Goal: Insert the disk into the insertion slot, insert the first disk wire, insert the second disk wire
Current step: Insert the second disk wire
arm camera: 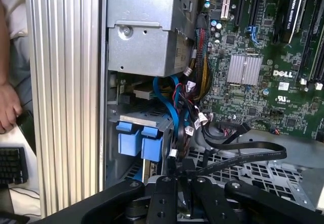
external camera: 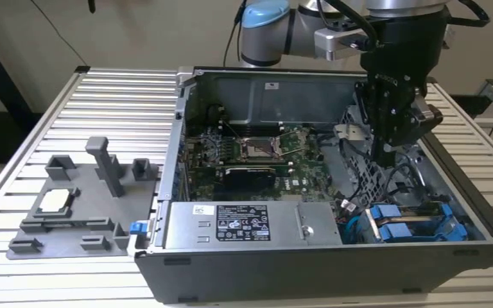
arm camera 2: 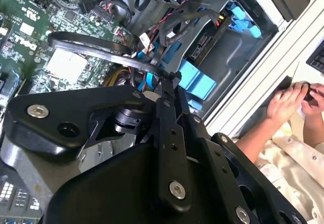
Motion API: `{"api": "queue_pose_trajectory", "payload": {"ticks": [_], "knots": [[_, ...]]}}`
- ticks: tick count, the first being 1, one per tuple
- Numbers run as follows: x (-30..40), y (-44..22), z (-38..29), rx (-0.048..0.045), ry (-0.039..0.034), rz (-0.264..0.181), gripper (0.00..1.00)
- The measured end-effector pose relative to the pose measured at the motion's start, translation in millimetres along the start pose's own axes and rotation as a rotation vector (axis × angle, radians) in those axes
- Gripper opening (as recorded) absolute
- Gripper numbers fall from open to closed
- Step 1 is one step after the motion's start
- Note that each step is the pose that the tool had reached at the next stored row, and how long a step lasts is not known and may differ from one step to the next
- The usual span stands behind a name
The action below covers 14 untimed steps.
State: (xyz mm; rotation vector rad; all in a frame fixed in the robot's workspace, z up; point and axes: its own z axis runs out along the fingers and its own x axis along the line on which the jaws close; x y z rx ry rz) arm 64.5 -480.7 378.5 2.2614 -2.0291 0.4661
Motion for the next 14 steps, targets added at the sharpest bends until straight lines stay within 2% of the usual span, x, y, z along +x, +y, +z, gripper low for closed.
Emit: {"api": "queue_pose_trajectory", "payload": {"ticks": [14], "knots": [[0.2,0.0,0.3,0.0001,0.0,0.0,0.15]]}}
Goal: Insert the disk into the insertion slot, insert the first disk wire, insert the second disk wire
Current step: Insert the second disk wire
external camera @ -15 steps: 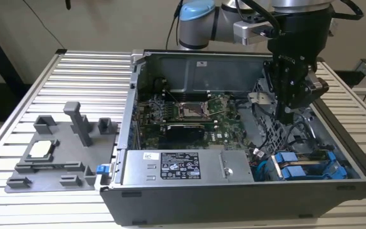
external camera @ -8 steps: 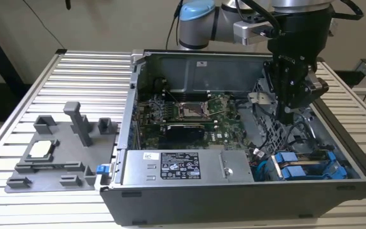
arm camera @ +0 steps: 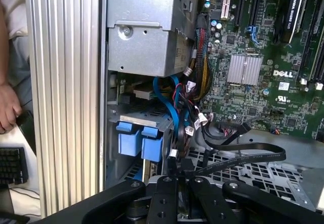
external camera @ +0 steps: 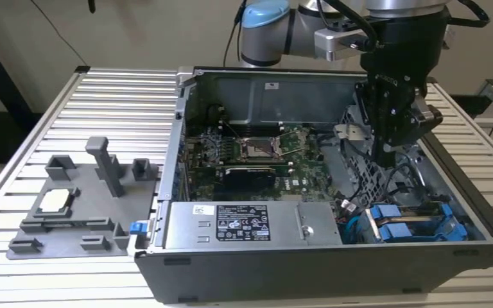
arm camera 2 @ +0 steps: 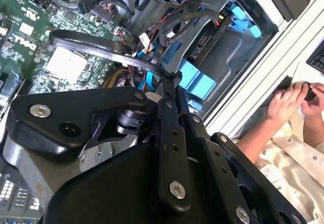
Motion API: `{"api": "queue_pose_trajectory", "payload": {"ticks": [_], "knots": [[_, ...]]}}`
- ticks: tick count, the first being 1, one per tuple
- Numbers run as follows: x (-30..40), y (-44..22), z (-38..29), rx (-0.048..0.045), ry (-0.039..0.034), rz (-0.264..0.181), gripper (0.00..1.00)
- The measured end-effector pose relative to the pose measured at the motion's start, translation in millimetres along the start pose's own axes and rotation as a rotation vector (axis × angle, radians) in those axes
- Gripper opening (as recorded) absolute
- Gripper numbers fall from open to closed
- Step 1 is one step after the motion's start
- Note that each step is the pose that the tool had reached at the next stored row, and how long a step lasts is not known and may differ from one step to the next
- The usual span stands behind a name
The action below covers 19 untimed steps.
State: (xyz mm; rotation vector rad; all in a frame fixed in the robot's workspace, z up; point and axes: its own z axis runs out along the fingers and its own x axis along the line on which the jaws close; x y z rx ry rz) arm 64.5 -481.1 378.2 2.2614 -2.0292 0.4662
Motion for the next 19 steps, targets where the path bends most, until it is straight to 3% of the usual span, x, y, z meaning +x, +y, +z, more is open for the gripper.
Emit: {"api": "queue_pose_trajectory", "payload": {"ticks": [6,7,14,19], "knots": [[-0.6,-2.5,-0.6,-0.0001,-0.0001,0.0,0.17],[-0.8,-3.2,-0.6,0.0,-0.0001,0.0,0.23],[-1.2,-4.3,-0.5,-0.0001,0.0,0.0,0.23],[-1.2,-4.3,-0.5,-0.0001,0.0,0.0,0.16]]}}
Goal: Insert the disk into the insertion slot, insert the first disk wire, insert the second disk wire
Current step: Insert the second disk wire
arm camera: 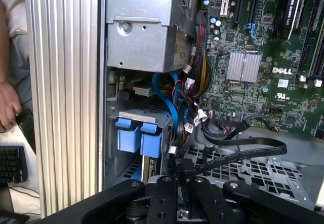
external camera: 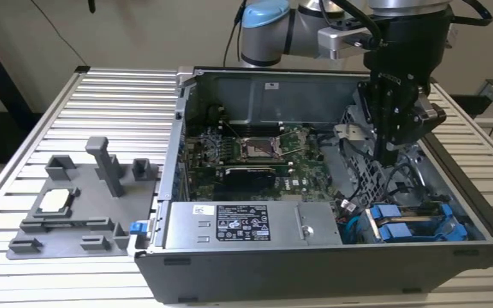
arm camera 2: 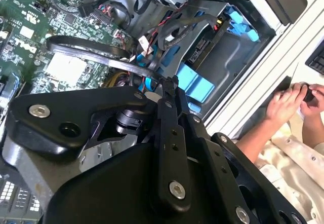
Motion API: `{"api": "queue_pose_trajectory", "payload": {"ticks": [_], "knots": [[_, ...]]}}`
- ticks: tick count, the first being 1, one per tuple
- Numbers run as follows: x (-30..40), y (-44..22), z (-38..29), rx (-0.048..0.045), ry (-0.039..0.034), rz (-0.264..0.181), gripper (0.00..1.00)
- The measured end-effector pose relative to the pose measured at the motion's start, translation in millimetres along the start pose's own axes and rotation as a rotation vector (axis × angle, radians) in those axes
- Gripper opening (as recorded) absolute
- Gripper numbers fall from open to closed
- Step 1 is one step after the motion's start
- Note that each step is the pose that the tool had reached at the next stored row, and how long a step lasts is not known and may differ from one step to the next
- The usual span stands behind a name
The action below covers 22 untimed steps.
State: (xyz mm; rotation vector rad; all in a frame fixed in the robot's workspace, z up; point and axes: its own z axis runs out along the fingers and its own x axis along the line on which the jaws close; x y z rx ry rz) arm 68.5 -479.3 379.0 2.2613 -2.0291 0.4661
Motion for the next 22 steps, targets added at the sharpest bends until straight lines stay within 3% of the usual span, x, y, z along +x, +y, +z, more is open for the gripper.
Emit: {"api": "queue_pose_trajectory", "payload": {"ticks": [3,6,16,22], "knots": [[1.8,-0.8,0.8,-0.0001,0.0,0.0,0.16],[9.2,-3.0,3.4,-0.0022,-0.0003,-0.001,0.16],[51.5,-4.2,16.1,-0.0095,-0.0011,-0.003,0.16],[73.0,-5.0,22.6,-0.0113,-0.0015,-0.003,0.16]]}}
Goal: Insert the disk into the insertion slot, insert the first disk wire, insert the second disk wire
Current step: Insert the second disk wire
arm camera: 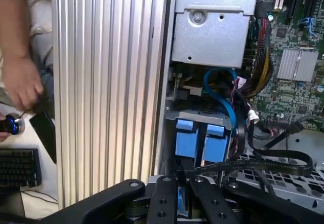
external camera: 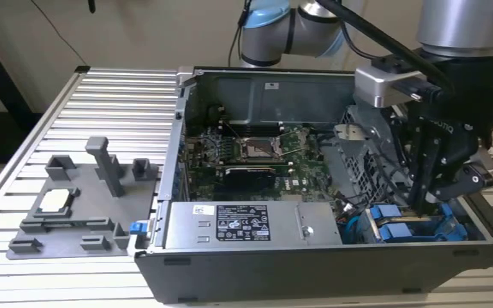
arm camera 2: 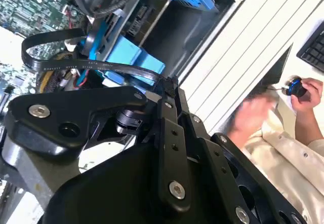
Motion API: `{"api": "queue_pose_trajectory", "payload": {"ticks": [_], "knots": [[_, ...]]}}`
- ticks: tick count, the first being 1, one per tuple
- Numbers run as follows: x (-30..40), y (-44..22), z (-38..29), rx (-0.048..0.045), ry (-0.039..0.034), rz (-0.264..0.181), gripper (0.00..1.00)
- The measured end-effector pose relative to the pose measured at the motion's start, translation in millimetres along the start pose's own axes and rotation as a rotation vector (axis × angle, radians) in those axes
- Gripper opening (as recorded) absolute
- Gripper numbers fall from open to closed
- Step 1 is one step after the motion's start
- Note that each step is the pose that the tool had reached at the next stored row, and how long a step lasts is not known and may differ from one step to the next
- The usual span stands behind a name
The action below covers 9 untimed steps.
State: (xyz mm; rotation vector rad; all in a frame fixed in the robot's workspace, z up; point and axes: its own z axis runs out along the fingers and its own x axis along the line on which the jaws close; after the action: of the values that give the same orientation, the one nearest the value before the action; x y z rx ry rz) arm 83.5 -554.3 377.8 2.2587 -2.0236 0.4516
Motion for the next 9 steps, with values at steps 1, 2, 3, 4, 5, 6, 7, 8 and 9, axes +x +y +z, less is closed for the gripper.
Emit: {"api": "queue_pose_trajectory", "payload": {"ticks": [1,2,3,4,5,6,7,8,9], "knots": [[2.7,-0.3,0.9,-0.0003,0.0,0.0,0.16],[4.7,-1.1,1.5,-0.0007,-0.0001,0.0,0.16],[6.3,-2.3,2.2,-0.0013,-0.0002,0.0,0.16],[7.6,-3.5,2.7,-0.0017,-0.0002,0.0,0.16],[8.5,-4.3,3.2,-0.0019,-0.0003,-0.001,0.16],[8.7,-4.8,3.5,-0.0018,-0.0004,0.0,0.16],[8.7,-4.9,3.5,-0.002,-0.0002,0.0,0.16],[8.7,-4.9,3.5,-0.002,-0.0007,0.0,0.16],[8.7,-4.9,3.7,-0.0011,-0.0082,0.001,0.16]]}}
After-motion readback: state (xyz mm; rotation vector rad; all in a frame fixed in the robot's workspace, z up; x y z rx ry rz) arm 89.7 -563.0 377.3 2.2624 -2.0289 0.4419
